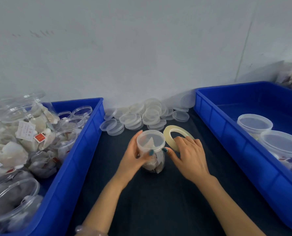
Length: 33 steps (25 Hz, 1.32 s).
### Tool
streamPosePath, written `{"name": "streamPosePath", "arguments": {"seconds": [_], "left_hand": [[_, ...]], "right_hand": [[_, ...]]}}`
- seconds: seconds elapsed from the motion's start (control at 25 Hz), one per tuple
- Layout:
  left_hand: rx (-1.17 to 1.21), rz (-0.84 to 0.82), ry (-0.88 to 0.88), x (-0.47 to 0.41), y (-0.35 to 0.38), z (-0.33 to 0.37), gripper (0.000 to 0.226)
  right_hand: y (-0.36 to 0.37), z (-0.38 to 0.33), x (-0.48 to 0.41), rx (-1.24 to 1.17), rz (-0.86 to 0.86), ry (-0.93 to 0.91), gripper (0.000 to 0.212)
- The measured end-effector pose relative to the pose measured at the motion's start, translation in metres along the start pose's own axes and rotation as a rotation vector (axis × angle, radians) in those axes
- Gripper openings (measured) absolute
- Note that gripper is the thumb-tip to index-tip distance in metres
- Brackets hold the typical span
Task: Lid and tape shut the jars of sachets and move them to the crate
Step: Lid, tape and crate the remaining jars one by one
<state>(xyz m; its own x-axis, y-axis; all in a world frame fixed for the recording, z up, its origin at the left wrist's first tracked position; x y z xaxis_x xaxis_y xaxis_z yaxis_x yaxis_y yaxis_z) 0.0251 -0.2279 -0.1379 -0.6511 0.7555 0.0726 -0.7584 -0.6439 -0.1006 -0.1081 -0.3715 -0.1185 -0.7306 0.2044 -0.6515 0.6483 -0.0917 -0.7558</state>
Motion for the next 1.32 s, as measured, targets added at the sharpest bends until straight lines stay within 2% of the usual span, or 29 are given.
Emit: {"name": "streamPosePath", "arguments": {"seconds": [0.08, 0.16, 0.24, 0.48, 0.72, 0.92, 1.04, 1.24, 1.32], "left_hand": [[-0.087, 0.080, 0.033, 0.000, 0.018, 0.000, 0.099], [-0.143, 0.194, 0.074, -0.001, 0.021, 0.004, 0.091], [-0.172, 0.240, 0.107, -0.002, 0.015, 0.006, 0.083], [-0.115, 0.124, 0.045, 0.005, -0.004, 0.019, 0.083], [-0.018, 0.001, -0.038, 0.017, 0.000, 0.017, 0.105], [-0.043, -0.061, -0.041, 0.022, 0.005, 0.018, 0.110], [-0.058, -0.125, -0.043, 0.024, 0.005, 0.020, 0.106], [0.010, -0.286, -0.117, 0.033, 0.009, 0.019, 0.067], [0.065, -0.308, -0.107, 0.033, 0.011, 0.016, 0.080]], "right_hand": [[0.000, -0.001, 0.000, 0.001, -0.023, 0.009, 0.064], [-0.001, 0.001, 0.001, 0.002, -0.046, 0.013, 0.063], [-0.004, 0.006, 0.002, 0.004, -0.070, 0.009, 0.062], [-0.022, 0.022, -0.001, -0.044, -0.134, -0.131, 0.044], [-0.017, 0.016, -0.006, -0.130, -0.196, -0.105, 0.052], [-0.013, 0.015, -0.008, -0.170, -0.339, -0.046, 0.070], [-0.013, 0.014, -0.012, -0.290, -0.478, -0.007, 0.071], [-0.017, 0.013, -0.011, -0.791, -0.621, 0.149, 0.076], [-0.019, 0.008, -0.013, -0.924, -0.589, 0.126, 0.063]]}}
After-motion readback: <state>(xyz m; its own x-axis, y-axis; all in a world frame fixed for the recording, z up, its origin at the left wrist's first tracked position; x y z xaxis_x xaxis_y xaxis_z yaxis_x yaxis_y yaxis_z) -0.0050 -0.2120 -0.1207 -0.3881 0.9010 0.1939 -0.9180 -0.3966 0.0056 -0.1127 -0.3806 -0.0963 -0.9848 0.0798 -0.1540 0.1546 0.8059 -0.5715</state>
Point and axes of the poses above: each hand's wrist, its own x-axis away from the middle knuckle, its own y-axis out of the palm, z = x × y, the point moved 4 cm from there along -x, towards the middle knuckle, and after that the axes turned 14 degrees about -y, right-handed, at the moved point
